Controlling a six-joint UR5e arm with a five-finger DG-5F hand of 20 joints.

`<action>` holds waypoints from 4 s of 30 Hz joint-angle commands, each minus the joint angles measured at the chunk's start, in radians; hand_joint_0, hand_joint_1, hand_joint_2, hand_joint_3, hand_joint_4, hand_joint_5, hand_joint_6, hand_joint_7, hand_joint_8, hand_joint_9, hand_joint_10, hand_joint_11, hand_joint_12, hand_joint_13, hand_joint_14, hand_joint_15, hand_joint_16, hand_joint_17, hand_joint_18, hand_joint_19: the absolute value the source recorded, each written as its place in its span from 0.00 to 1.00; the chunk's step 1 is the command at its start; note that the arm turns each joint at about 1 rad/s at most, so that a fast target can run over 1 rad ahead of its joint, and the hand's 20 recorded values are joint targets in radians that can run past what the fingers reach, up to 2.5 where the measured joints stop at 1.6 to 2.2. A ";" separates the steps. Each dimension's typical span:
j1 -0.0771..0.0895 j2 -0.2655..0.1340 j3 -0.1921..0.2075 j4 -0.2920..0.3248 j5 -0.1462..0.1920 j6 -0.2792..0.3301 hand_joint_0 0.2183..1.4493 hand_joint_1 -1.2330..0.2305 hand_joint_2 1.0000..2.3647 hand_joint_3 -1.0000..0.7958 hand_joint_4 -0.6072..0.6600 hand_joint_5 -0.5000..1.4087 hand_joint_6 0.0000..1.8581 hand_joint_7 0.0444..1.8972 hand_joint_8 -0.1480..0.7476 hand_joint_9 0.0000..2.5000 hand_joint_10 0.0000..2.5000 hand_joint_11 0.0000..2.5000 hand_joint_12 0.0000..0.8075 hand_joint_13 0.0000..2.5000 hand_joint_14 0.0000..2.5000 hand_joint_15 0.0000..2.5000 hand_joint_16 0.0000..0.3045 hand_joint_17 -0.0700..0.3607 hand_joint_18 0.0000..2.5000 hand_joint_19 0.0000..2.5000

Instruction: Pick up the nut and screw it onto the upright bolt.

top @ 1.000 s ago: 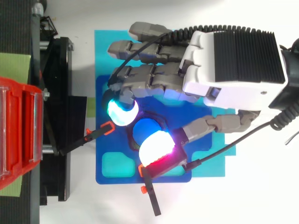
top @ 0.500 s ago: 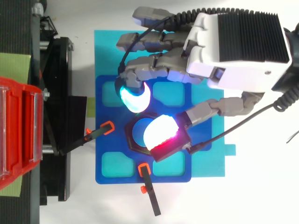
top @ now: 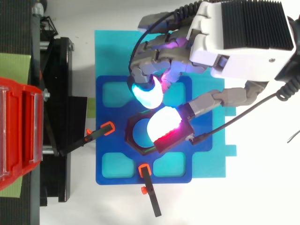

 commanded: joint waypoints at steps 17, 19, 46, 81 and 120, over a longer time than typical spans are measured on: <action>-0.027 0.000 0.000 0.005 -0.022 0.000 0.23 0.58 0.00 0.28 0.61 0.19 0.27 0.40 0.44 0.38 0.00 0.00 0.35 0.21 0.00 0.00 0.11 0.34 0.11 0.01; -0.029 0.001 0.000 0.005 -0.028 0.000 0.22 0.58 0.00 0.28 0.61 0.18 0.27 0.37 0.43 0.33 0.00 0.00 0.36 0.19 0.00 0.00 0.12 0.35 0.09 0.01; 0.049 0.000 0.000 0.011 0.046 0.003 0.21 0.62 0.00 0.28 0.61 0.18 0.27 0.35 0.43 0.26 0.00 0.00 0.38 0.14 0.00 0.00 0.13 0.37 0.04 0.00; 0.075 0.000 0.000 -0.023 0.079 0.008 0.22 0.62 0.00 0.28 0.64 0.22 0.27 0.58 0.46 0.28 0.00 0.00 0.38 0.16 0.00 0.00 0.13 0.36 0.05 0.00; -0.014 0.000 0.000 -0.046 0.003 0.002 0.23 0.61 0.00 0.28 0.59 0.26 0.27 0.68 0.44 0.45 0.00 0.03 0.31 0.25 0.00 0.00 0.10 0.32 0.15 0.02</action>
